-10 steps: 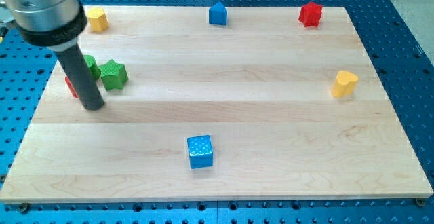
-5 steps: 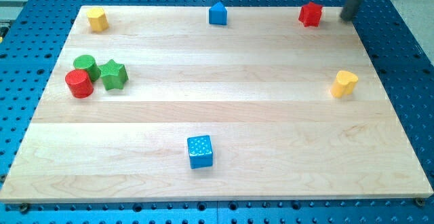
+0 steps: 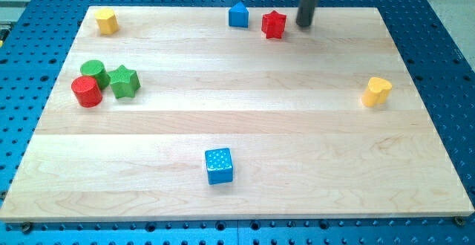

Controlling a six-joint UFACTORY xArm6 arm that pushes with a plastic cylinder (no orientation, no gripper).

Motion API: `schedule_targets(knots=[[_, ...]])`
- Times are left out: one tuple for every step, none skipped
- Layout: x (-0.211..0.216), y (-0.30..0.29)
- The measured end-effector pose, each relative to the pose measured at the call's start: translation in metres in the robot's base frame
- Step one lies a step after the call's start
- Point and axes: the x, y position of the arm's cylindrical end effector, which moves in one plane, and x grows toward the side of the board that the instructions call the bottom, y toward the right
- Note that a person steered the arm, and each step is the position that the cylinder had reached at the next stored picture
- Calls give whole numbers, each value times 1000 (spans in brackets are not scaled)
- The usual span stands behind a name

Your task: Make a group out of red blocks and green blocks

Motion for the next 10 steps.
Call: schedule_targets(knots=[[39, -83], [110, -162], [126, -141], [176, -142], [184, -181], [190, -212], [210, -217], [209, -243], [212, -261], [212, -250]])
